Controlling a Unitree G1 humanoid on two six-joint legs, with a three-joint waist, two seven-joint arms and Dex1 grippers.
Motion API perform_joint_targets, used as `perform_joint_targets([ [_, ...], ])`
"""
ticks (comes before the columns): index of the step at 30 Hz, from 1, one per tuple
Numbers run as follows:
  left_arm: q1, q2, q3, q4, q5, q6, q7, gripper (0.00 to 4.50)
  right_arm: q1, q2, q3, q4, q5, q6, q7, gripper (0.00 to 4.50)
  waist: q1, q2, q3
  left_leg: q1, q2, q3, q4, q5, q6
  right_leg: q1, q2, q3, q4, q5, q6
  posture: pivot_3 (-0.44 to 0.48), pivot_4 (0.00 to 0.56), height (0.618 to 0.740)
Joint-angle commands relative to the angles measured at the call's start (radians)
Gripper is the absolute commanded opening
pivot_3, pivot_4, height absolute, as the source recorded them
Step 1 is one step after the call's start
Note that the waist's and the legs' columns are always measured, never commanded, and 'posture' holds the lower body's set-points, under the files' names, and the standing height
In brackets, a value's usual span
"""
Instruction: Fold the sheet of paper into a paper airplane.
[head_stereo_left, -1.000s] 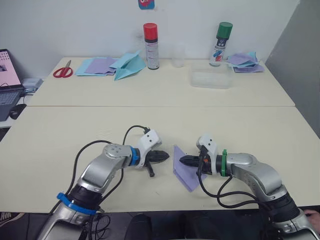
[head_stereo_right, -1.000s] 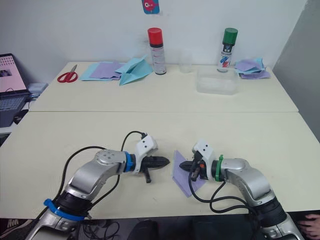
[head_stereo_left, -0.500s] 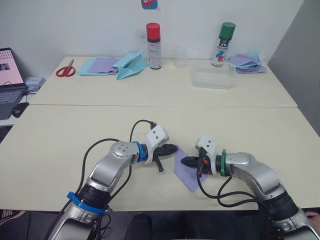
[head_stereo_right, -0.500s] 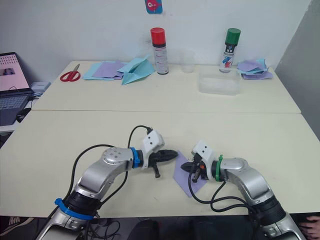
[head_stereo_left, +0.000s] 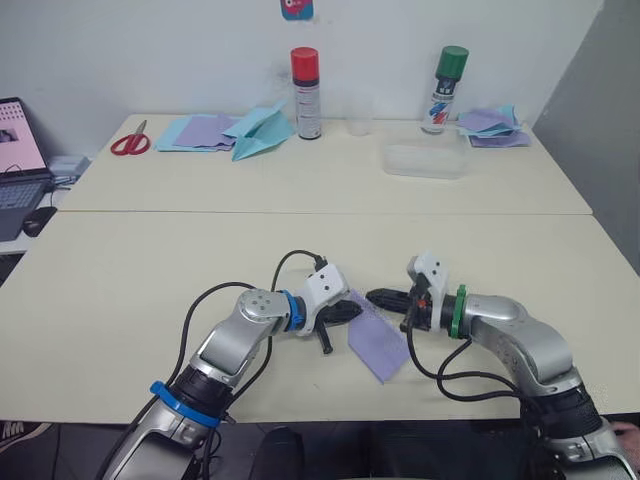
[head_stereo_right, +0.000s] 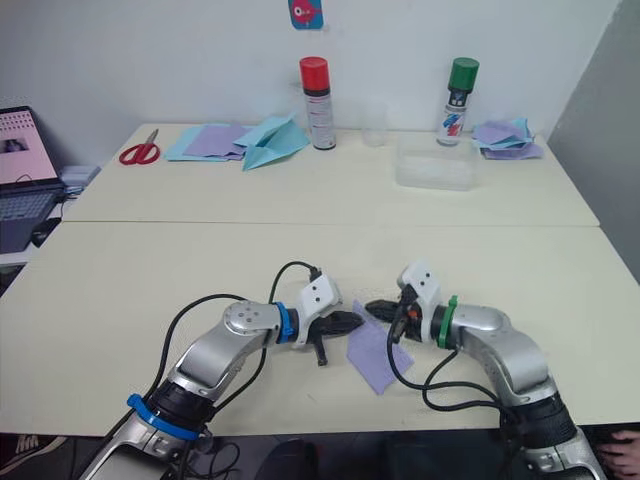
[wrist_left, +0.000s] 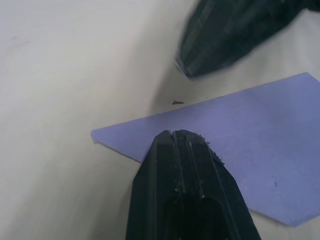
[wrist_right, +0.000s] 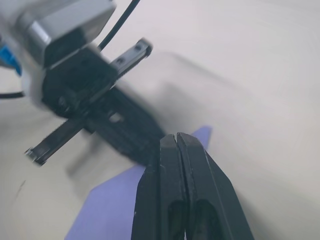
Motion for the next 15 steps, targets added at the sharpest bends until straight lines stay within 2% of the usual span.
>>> perform_joint_targets([
  [1,0.032,0.013,-0.037,0.024,0.022,0.022,-0.018,0.00,-0.020,0.029,0.043,0.058,-0.052,-0.040,-0.032,0.01,0.000,0.000,0.000,0.000,0.000,0.000,0.000,0.000,0.000,0.000,0.000,0.000,0.000,0.000,0.000,0.000,0.150,0.740],
  [6,0.031,0.024,-0.029,0.021,0.021,0.027,-0.021,0.00,-0.006,0.012,0.096,0.072,-0.093,-0.038,-0.011,0.01,0.000,0.000,0.000,0.000,0.000,0.001,0.000,0.000,0.000,0.000,0.000,0.001,0.000,0.000,0.000,0.000,0.150,0.740],
  [11,0.036,0.027,-0.031,0.007,0.023,0.040,-0.020,0.00,0.067,-0.098,0.131,0.058,-0.148,-0.037,0.018,0.01,0.000,0.000,-0.003,0.000,-0.001,0.001,0.000,0.000,0.000,0.000,0.000,0.001,0.000,0.000,0.000,0.000,0.150,0.740],
  [15,0.042,0.031,-0.033,-0.002,0.022,0.046,-0.022,0.00,0.137,-0.149,0.102,-0.002,-0.117,-0.017,0.034,0.01,0.001,-0.001,-0.008,0.000,0.000,0.000,0.000,0.000,0.000,0.001,0.000,0.000,0.000,0.000,0.000,0.000,0.150,0.740],
])
